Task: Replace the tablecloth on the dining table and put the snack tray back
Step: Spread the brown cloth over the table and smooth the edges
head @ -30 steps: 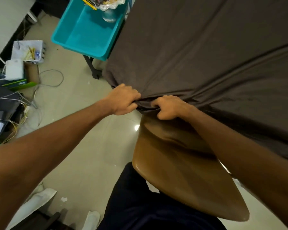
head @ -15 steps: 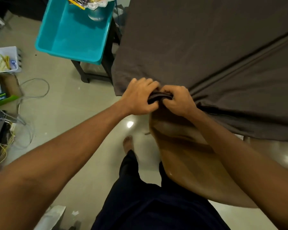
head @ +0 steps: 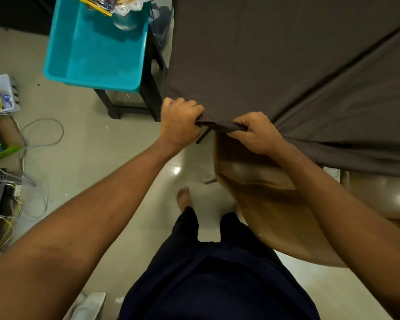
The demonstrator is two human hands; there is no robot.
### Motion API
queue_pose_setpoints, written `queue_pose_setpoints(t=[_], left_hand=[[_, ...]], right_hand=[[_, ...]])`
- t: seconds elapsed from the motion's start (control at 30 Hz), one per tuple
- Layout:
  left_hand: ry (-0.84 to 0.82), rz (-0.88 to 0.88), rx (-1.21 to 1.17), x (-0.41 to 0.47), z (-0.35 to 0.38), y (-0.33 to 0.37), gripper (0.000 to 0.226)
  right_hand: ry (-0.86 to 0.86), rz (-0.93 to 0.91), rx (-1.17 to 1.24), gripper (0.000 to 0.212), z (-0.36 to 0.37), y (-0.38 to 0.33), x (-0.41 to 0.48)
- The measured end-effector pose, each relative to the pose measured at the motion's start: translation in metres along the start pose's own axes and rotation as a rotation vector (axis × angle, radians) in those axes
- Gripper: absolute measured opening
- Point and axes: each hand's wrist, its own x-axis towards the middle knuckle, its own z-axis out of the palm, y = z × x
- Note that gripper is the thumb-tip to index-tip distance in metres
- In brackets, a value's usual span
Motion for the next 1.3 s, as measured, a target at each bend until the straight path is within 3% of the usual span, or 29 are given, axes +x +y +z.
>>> queue_pose_setpoints(t=[0.07, 0.13, 0.27, 0.3, 0.47, 0.7, 0.87, 0.97, 1.1, 1.17, 1.3], left_hand=[[0.021, -0.018, 0.018, -0.013, -0.001, -0.021, 0.011], [0.028, -0.010, 0.009, -0.022, -0.003, -0.032, 0.014], [-0.123, 0.098, -0.100, -0.033, -0.007, -0.011, 0.066], [-0.136, 0.109, -0.136, -0.035, -0.005, -0.002, 0.069], [0.020, -0.025, -0.120, -0.023, 0.007, -0.001, 0.014], [0.082, -0.170, -0.025, -0.040, -0.007, -0.081, 0.013], [-0.092, -0.096, 0.054, -0.047, -0.004, -0.092, 0.024], [-0.225, -0.043, 0.074, -0.058, 0.001, -0.089, 0.010], [-0.455, -0.059, 0.094, -0.082, 0.014, -0.081, 0.022], [-0.485, -0.146, 0.075, -0.088, 0.017, -0.085, 0.031], [-0.258, -0.286, -0.135, -0.079, 0.015, -0.085, 0.029]], right_hand=[[-0.073, 0.032, -0.047, 0.033, 0.002, 0.004, 0.000], [-0.030, -0.023, -0.135, 0.034, 0.007, 0.000, 0.002], [0.112, -0.161, -0.209, 0.022, 0.022, -0.020, 0.015], [0.118, -0.166, -0.206, 0.020, 0.027, -0.025, 0.019], [0.035, -0.166, -0.062, 0.025, 0.034, -0.034, 0.022], [-0.232, 0.042, -0.005, 0.038, 0.032, -0.025, 0.018], [-0.337, 0.075, -0.070, 0.031, 0.041, -0.025, 0.018], [-0.486, 0.077, -0.190, 0.025, 0.050, -0.022, 0.016], [-0.724, 0.103, -0.249, 0.029, 0.064, -0.007, 0.010], [-0.658, 0.092, -0.159, 0.039, 0.061, -0.004, 0.008], [-0.135, 0.067, -0.036, 0.023, 0.037, 0.003, 0.017]])
